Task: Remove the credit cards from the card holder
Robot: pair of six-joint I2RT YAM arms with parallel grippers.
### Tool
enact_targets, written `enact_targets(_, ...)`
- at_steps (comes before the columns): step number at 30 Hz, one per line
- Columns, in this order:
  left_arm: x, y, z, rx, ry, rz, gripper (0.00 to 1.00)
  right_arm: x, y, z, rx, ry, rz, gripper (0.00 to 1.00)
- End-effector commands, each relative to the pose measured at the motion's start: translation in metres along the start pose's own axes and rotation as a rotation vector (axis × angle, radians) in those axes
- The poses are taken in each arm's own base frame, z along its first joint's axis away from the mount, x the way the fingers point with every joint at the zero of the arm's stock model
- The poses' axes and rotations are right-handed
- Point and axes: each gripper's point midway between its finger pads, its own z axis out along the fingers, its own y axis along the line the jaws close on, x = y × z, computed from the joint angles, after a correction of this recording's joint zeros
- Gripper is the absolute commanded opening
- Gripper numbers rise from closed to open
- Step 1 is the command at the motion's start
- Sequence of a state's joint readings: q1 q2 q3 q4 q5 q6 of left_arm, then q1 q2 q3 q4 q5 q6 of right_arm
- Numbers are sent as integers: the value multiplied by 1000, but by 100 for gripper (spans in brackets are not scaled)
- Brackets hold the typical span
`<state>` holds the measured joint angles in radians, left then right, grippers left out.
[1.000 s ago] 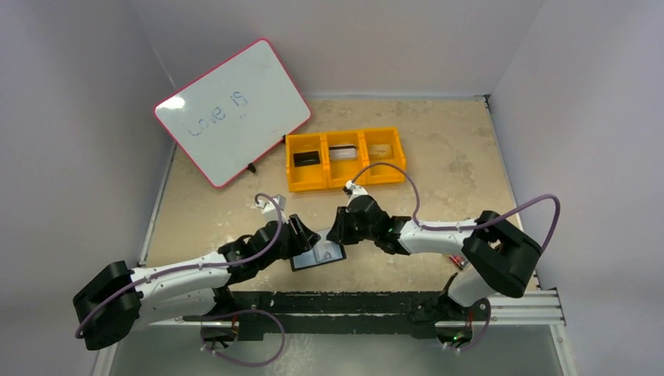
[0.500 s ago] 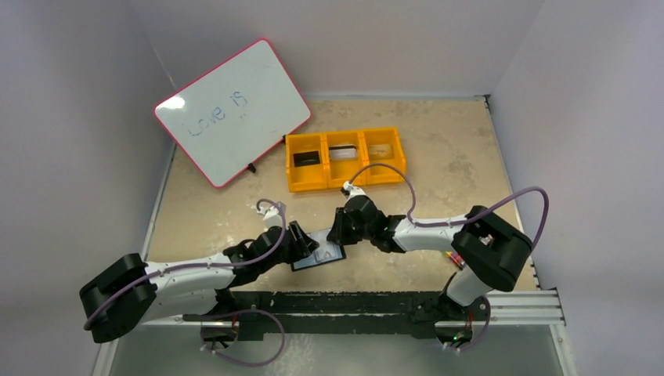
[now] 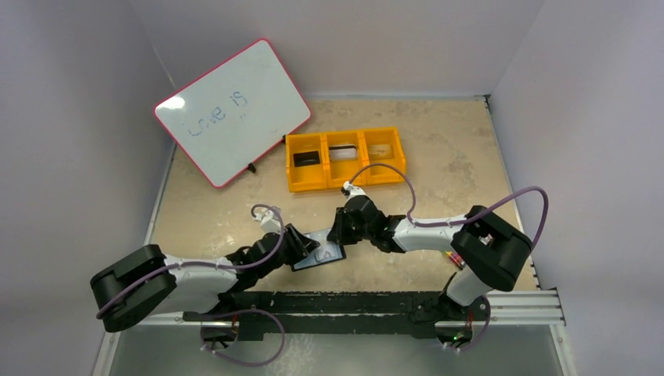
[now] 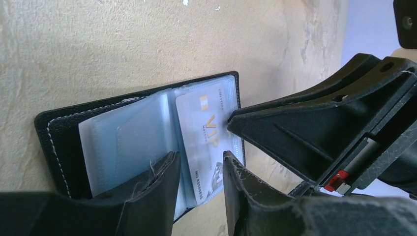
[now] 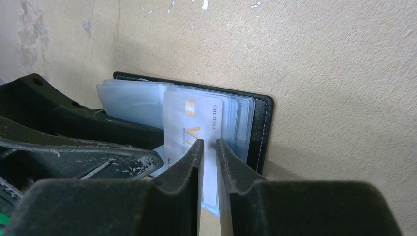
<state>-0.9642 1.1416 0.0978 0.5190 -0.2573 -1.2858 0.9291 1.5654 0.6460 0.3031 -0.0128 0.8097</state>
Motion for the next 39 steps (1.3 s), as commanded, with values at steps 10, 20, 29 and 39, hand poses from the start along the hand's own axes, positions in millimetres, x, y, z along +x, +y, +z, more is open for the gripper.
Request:
enact_targets(10, -7, 10, 6, -20, -62, -86, 14, 13, -19, 0, 59, 21, 20, 18)
enact_targets(20, -3, 21, 1, -45, -47, -55, 0, 18, -21, 0, 67, 40, 34, 18)
enact_targets(29, -10, 23, -7, -41, -75, -36, 0, 17, -18, 1, 58, 40, 40, 18)
enact_targets(39, -12, -7, -4, 69, -68, -107, 23, 11, -13, 5, 47, 27, 31, 18)
